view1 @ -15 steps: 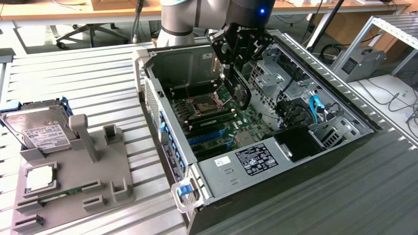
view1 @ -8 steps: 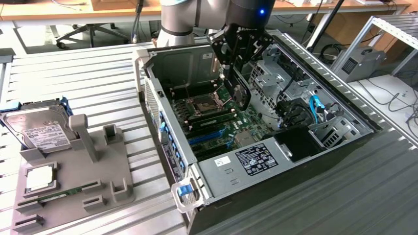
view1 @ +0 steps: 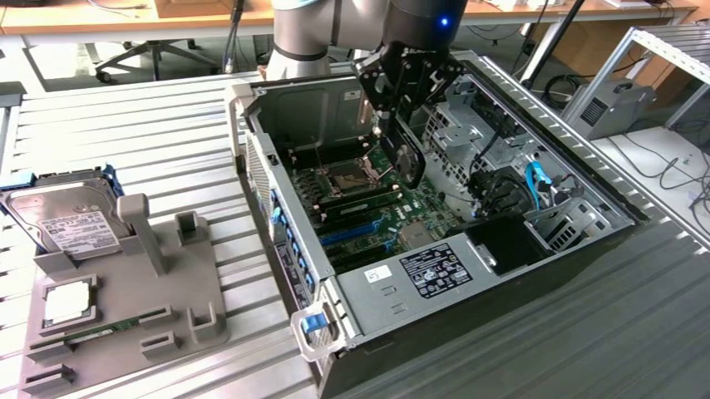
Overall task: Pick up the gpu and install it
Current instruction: 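Pick up the gpu and move the gpu toward the slot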
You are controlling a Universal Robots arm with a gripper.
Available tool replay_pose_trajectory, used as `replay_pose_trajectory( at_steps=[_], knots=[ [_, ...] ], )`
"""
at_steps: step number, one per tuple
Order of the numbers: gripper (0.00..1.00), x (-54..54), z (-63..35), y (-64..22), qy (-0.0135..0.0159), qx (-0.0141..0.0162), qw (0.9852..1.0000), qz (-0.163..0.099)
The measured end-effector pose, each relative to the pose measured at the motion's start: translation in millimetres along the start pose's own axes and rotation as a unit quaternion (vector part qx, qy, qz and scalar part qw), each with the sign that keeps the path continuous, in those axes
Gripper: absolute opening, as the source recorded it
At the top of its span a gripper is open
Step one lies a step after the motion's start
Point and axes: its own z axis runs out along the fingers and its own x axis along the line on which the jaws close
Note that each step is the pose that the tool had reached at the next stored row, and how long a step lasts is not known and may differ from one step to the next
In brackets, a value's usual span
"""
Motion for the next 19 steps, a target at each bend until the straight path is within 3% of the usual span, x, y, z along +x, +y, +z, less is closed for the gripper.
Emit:
replay_pose_trajectory(
  at_steps=[14, 16, 19],
  knots=[
    [0.27, 0.1, 4.9, 0.1, 0.0031, 0.0002, 1.0, 0.0],
    [0.27, 0.1, 8.8, 0.2, 0.0056, 0.0004, 1.0, 0.0],
    [0.27, 0.1, 9.3, 0.2, 0.0059, 0.0004, 1.0, 0.0]
  ],
)
